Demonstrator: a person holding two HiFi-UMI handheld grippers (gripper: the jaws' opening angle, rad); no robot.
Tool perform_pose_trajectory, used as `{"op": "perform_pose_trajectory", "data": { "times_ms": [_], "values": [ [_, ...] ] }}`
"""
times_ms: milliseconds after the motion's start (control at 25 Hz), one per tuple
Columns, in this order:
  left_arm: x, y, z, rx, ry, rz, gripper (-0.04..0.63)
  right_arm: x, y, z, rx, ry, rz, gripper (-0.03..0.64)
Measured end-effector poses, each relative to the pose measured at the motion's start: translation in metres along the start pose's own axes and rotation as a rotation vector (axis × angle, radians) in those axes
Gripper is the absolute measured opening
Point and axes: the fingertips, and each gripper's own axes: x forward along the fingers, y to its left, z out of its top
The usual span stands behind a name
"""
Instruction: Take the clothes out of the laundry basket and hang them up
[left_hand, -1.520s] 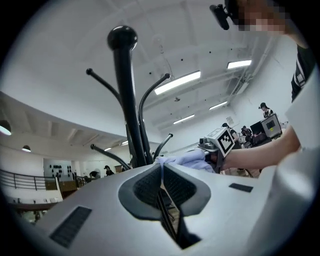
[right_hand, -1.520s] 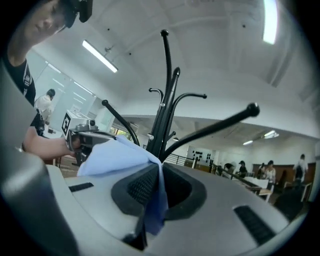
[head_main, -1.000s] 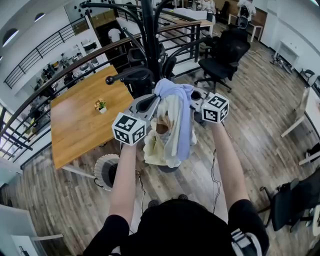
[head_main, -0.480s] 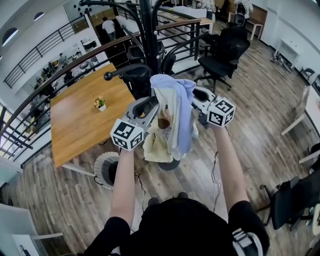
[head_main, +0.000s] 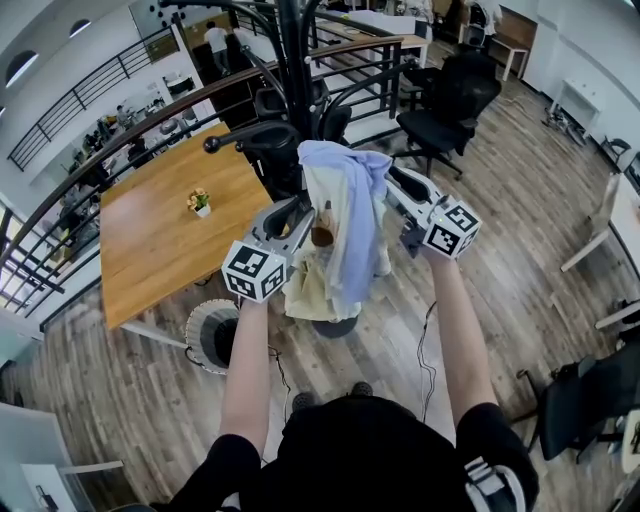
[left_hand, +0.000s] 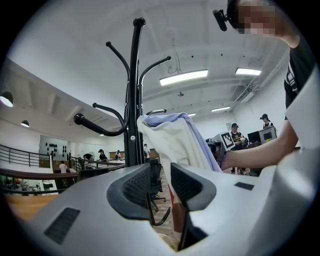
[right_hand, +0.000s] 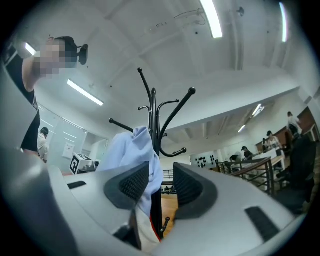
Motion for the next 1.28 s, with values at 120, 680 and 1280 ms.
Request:
{"op": "perform_pose_trajectory", "data": {
  "times_ms": [120,680,1280],
  "values": [
    [-0.001,-0.002,-0.002,0.001,0.004,0.006,0.124,-0.006,-0.003,0.001,-0.008,0.005,-0.008,0.160],
    [-0.018,-0.012,-0.035,-0.016,0.073,0.051,0.124,-0.044,-0.001,-0.053,-0.054,0.136,-0.072,0.103],
    [-0.056,-0.043,-0.100,-0.008,0.206,0.088,0.107,-0.088,0.041,-0.113,-0.195,0.301,-0.080,0.035]
  ]
}}
